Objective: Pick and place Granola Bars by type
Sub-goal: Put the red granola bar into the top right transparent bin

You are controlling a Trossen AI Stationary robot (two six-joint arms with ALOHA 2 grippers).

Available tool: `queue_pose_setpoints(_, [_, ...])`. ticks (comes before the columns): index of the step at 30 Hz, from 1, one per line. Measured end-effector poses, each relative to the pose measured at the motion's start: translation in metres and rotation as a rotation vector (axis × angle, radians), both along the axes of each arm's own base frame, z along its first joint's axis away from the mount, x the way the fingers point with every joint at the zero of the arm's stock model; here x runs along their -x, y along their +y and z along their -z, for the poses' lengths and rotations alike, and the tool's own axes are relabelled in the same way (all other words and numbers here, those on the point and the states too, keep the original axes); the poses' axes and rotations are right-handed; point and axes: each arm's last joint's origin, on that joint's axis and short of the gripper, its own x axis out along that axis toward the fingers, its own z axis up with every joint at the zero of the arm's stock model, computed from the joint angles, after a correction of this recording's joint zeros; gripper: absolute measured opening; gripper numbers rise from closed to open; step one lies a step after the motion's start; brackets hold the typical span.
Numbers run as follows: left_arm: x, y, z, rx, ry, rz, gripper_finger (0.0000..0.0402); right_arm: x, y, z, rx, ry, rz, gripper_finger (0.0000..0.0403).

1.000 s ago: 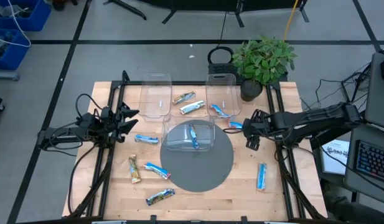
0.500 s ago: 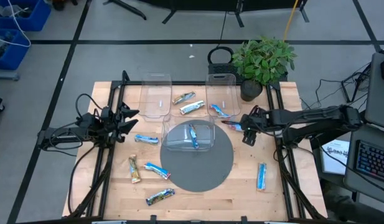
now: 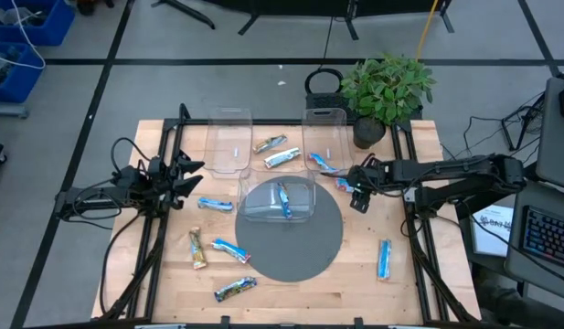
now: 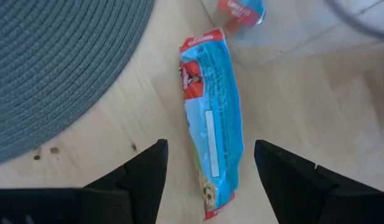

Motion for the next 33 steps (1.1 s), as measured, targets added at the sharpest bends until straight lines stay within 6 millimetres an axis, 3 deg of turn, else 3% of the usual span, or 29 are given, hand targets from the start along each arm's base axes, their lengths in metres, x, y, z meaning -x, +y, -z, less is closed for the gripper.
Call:
queue_pose_setpoints(22, [0.000,0.000,0.000,0.000,0.000,0.000,0.0225,0.007,-0.013,0.044,-0.086,0.079,0.052,0.0230])
queue_pose_setpoints(27, [0.000,0.000,0.000,0.000,0.000,0.000,0.0225,0.006,-0.014,0.045,-0.088,0.073,0.061,0.0193])
queue_pose_setpoints(33, [0.000,0.000,0.000,0.000,0.000,0.000,0.0225,0.003,-0.014,0.044,-0.083,0.039,0.066,0.0121])
